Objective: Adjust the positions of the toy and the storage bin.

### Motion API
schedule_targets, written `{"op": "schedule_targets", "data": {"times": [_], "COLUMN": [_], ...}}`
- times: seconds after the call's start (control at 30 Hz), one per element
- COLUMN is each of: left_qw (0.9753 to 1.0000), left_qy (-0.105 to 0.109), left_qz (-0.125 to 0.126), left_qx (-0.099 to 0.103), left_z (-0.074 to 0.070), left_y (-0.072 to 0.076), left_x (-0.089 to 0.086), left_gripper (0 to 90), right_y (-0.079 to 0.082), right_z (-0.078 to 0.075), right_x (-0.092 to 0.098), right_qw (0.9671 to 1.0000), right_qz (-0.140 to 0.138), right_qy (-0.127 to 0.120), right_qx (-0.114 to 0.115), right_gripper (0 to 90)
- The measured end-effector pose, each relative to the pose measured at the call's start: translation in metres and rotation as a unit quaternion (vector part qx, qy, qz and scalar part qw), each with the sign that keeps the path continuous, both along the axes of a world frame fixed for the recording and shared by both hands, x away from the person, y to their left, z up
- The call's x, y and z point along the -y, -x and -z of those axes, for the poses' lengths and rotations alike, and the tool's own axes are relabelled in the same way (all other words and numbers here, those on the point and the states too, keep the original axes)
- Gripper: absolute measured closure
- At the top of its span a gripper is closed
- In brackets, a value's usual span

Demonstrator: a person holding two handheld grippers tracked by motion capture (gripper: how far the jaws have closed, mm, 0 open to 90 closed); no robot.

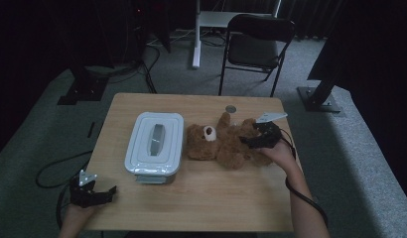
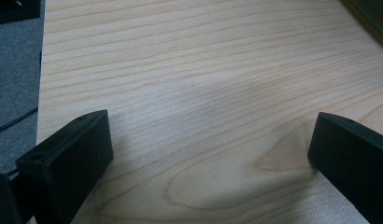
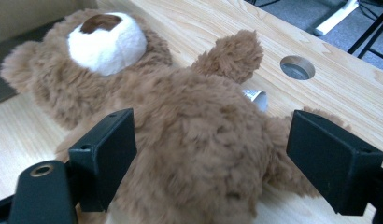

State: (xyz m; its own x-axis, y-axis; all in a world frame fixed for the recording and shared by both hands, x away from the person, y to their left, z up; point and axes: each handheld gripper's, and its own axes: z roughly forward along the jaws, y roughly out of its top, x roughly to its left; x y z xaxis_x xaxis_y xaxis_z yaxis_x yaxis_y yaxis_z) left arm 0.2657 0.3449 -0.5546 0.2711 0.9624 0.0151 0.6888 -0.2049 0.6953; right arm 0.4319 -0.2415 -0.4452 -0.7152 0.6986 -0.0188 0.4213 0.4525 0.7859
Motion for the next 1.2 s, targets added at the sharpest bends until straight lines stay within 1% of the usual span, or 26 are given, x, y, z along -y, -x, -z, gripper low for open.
{"op": "schedule_targets", "data": {"times": [0.07,0.2,0.3,0.33,0.37,0.4,0.43,0.47,0.5,0.53,0.57,0.6,0.67,0.7,0.77,0.83,0.87,0.9,0.93,0.97,1.0,1.03,1.1,1.17,1.2], "left_qw": [1.0000,1.0000,1.0000,1.0000,1.0000,1.0000,1.0000,1.0000,1.0000,1.0000,1.0000,1.0000,1.0000,1.0000,1.0000,1.0000,1.0000,1.0000,1.0000,1.0000,1.0000,1.0000,1.0000,1.0000,1.0000], "left_qy": [0.000,0.000,0.000,0.000,0.000,0.000,0.000,0.000,0.000,0.000,0.000,0.000,0.000,0.000,-0.002,-0.002,-0.002,-0.002,-0.002,-0.002,-0.002,-0.002,-0.002,-0.002,-0.002], "left_qz": [0.000,0.000,0.000,0.000,0.000,0.000,0.000,0.000,0.000,0.000,0.000,0.000,-0.001,-0.001,0.000,-0.001,-0.001,-0.001,-0.001,-0.001,-0.001,-0.001,-0.001,-0.001,-0.001], "left_qx": [0.000,0.000,0.000,0.000,0.000,0.000,0.000,0.000,0.000,0.000,0.000,0.000,0.000,0.000,-0.001,-0.002,-0.001,-0.002,-0.002,-0.002,-0.002,-0.002,-0.002,-0.002,-0.002], "left_z": [0.000,0.000,0.000,0.000,0.000,0.000,0.000,0.000,0.000,0.000,0.000,0.000,0.000,0.000,0.000,0.000,0.000,0.000,0.000,0.000,0.000,0.000,0.000,0.000,0.000], "left_y": [0.000,0.000,0.000,0.000,0.000,0.000,0.000,0.000,0.000,0.000,0.000,0.000,0.000,0.000,0.000,0.000,0.000,0.000,0.000,0.000,0.000,0.000,0.000,0.000,0.000], "left_x": [0.000,0.000,0.000,0.000,0.000,0.000,0.000,0.000,0.000,0.000,0.000,0.000,0.000,0.000,0.000,0.000,0.000,0.000,0.000,0.000,0.000,0.000,0.000,0.000,0.000], "left_gripper": [0.7,0.7,0.7,0.7,0.7,0.7,0.7,0.7,0.7,0.7,0.7,0.7,0.7,0.7,0.7,0.7,0.7,0.7,0.7,0.7,0.7,0.7,0.7,0.7,0.7], "right_y": [-0.007,-0.015,-0.021,-0.022,-0.024,-0.025,-0.026,-0.026,-0.028,-0.029,-0.029,-0.028,-0.025,-0.023,-0.018,-0.013,-0.010,-0.007,-0.004,-0.001,0.000,0.002,0.005,0.006,0.006], "right_z": [0.003,0.011,0.020,0.023,0.026,0.028,0.032,0.032,0.035,0.045,0.047,0.049,0.051,0.051,0.051,0.051,0.050,0.049,0.048,0.046,0.045,0.044,0.042,0.042,0.041], "right_x": [-0.001,-0.003,-0.007,-0.008,-0.008,-0.007,-0.005,-0.005,-0.004,-0.001,0.001,0.002,0.000,-0.001,-0.004,-0.007,-0.009,-0.011,-0.014,-0.015,-0.015,-0.015,-0.013,-0.010,-0.008], "right_qw": [1.0000,0.9998,0.9993,0.9989,0.9986,0.9984,0.9976,0.9976,0.9967,0.9928,0.9918,0.9911,0.9924,0.9925,0.9946,0.9962,0.9964,0.9966,0.9970,0.9974,0.9975,0.9977,0.9975,0.9967,0.9958], "right_qz": [0.004,-0.001,-0.005,-0.007,-0.007,-0.009,-0.011,-0.011,-0.014,-0.027,-0.029,-0.029,-0.031,-0.030,-0.023,-0.005,0.008,0.015,0.020,0.023,0.027,0.032,0.044,0.057,0.069], "right_qy": [0.001,0.000,0.014,0.014,0.011,0.008,-0.003,-0.003,-0.011,-0.026,-0.031,-0.029,-0.018,-0.012,0.004,0.012,0.014,0.018,0.023,0.024,0.022,0.016,0.003,-0.018,-0.026], "right_qx": [-0.008,-0.020,-0.035,-0.043,-0.052,-0.055,-0.068,-0.068,-0.079,-0.114,-0.121,-0.127,-0.118,-0.118,-0.101,-0.086,-0.083,-0.079,-0.071,-0.065,-0.062,-0.057,-0.055,-0.055,-0.053], "right_gripper": [15.2,15.2,15.2,15.1,15.2,15.2,15.1,15.1,15.1,12.2,12.1,12.1,12.3,13.5,18.9,26.6,31.4,35.4,40.4,44.6,48.8,52.0,57.9,61.6,63.0]}}
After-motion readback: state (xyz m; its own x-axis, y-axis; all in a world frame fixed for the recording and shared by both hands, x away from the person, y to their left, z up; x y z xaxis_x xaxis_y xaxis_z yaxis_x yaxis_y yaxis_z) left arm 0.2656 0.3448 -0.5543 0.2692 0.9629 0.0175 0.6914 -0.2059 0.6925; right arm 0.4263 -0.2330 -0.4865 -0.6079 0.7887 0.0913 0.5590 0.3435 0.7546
